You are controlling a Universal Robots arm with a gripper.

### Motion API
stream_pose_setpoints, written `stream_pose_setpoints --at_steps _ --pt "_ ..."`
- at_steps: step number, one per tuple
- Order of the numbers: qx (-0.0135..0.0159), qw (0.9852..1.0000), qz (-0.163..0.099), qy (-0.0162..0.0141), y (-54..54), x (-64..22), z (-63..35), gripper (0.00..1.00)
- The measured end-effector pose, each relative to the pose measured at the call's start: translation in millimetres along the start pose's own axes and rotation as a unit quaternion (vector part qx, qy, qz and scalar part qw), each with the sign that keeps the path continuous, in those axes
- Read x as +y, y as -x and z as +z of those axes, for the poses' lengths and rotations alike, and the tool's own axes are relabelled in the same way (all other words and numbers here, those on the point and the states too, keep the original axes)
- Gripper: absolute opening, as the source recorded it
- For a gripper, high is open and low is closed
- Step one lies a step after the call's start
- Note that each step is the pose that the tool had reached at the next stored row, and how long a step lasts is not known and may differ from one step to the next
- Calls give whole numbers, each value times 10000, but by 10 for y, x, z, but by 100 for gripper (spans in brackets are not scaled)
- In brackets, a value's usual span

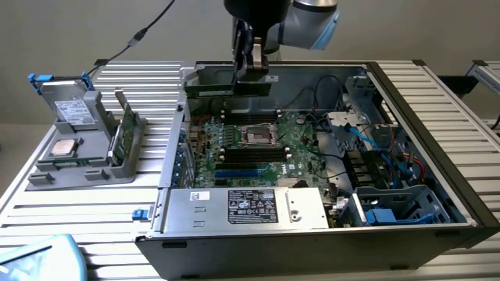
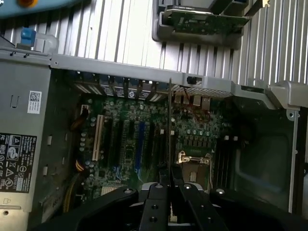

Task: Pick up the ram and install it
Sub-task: 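Pick up the ram and move it above insertion slot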

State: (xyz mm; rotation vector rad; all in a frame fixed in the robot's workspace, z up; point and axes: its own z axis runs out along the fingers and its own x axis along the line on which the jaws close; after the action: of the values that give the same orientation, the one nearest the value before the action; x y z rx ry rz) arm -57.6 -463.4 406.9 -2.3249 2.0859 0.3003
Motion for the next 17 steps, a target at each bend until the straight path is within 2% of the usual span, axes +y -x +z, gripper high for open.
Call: stream_pose_setpoints --at_steps 4,6,17 --pt "1 10000 0 1 -27 -187 45 13" --pt "0 10000 4 0 -39 -255 73 13" --pt "-39 9995 313 -46 -78 -377 255 13"
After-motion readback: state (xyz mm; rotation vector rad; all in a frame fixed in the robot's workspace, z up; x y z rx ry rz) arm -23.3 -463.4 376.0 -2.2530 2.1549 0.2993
